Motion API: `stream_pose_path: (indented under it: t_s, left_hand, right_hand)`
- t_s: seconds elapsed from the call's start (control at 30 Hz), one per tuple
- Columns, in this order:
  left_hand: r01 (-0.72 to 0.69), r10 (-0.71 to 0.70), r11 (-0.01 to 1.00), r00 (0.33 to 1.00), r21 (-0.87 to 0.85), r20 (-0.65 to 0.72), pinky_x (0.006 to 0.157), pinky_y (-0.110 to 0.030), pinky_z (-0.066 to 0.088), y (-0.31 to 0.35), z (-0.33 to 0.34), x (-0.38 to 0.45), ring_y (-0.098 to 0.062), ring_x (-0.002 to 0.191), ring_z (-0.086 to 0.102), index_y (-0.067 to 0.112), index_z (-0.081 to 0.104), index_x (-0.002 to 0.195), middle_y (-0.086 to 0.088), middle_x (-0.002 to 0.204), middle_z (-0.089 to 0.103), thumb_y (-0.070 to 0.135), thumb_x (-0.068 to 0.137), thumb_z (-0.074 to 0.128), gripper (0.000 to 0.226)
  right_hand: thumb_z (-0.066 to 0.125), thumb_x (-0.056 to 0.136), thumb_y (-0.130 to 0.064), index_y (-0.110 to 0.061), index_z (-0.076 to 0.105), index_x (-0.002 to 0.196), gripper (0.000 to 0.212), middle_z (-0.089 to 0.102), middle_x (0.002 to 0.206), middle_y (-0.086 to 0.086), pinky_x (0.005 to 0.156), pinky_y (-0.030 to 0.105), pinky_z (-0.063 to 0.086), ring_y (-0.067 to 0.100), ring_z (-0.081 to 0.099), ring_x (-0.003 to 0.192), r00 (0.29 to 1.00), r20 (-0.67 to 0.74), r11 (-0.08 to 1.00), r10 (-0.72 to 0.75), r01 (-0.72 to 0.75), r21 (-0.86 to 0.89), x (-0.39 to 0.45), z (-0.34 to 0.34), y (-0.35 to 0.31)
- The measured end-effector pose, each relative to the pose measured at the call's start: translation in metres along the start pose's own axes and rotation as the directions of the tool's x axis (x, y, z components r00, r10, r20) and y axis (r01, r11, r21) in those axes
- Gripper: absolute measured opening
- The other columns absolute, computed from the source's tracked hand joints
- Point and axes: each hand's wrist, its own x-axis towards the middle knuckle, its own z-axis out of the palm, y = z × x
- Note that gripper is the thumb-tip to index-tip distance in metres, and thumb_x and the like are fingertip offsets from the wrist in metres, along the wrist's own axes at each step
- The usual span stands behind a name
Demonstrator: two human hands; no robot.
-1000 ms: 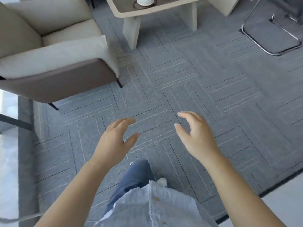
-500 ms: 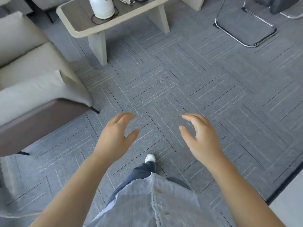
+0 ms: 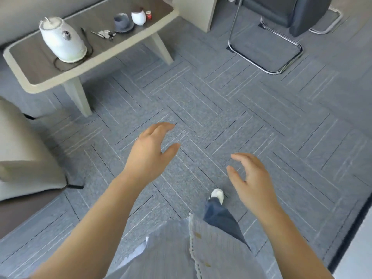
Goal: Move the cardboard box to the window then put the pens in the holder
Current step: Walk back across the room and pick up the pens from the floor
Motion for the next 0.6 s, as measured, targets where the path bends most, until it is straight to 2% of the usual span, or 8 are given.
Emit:
stream_pose_path:
  t_s: [0.23, 0.37, 0.5, 0.6]
  left_hand:
    - [0.132, -0.132, 0.991, 0.991, -0.004, -0.033, 0.091, -0.022, 0.027, 0.034, 0.015, 0.106, -0.019, 0.123, 0.042, 0.016, 0.044, 0.124, -0.002, 0.135, 0.047, 0.024, 0.083, 0.054, 0.043]
    - [0.201, -0.201, 0.979, 0.979, -0.002, -0.041, 0.092, -0.025, 0.031, 0.03, 0.019, 0.161, -0.021, 0.124, 0.043, 0.015, 0.046, 0.123, -0.003, 0.135, 0.048, 0.025, 0.082, 0.055, 0.043]
    - [0.264, -0.265, 0.964, 0.963, -0.023, -0.056, 0.091, -0.025, 0.03, 0.015, 0.022, 0.236, -0.022, 0.123, 0.044, 0.014, 0.046, 0.123, -0.004, 0.134, 0.049, 0.023, 0.082, 0.055, 0.043]
    - [0.253, -0.253, 0.967, 0.966, -0.017, -0.054, 0.097, -0.028, 0.033, 0.005, 0.017, 0.31, -0.022, 0.124, 0.043, 0.014, 0.044, 0.125, -0.003, 0.137, 0.046, 0.024, 0.082, 0.055, 0.045]
  right_hand:
    - [0.045, 0.08, -0.028, -0.006, 0.052, 0.117, 0.044, 0.055, 0.124, 0.01, 0.098, 0.024, 0.029, 0.022, 0.046, 0.118, 0.989, 0.041, 0.988, -0.14, 0.142, -0.063, 0.159, -0.07, -0.001]
    - [0.044, 0.077, -0.029, -0.006, 0.052, 0.117, 0.046, 0.054, 0.125, 0.01, 0.101, 0.035, 0.035, 0.023, 0.047, 0.118, 0.977, 0.058, 0.977, -0.205, 0.207, -0.045, 0.244, -0.083, -0.014]
    - [0.044, 0.077, -0.028, -0.007, 0.053, 0.116, 0.045, 0.054, 0.125, 0.01, 0.102, 0.032, 0.033, 0.022, 0.046, 0.119, 0.971, 0.071, 0.971, -0.229, 0.233, -0.061, 0.332, -0.085, -0.018]
    - [0.045, 0.078, -0.028, -0.007, 0.053, 0.116, 0.044, 0.054, 0.125, 0.01, 0.101, 0.034, 0.035, 0.023, 0.047, 0.118, 0.972, 0.086, 0.971, -0.219, 0.226, -0.083, 0.401, -0.086, -0.021]
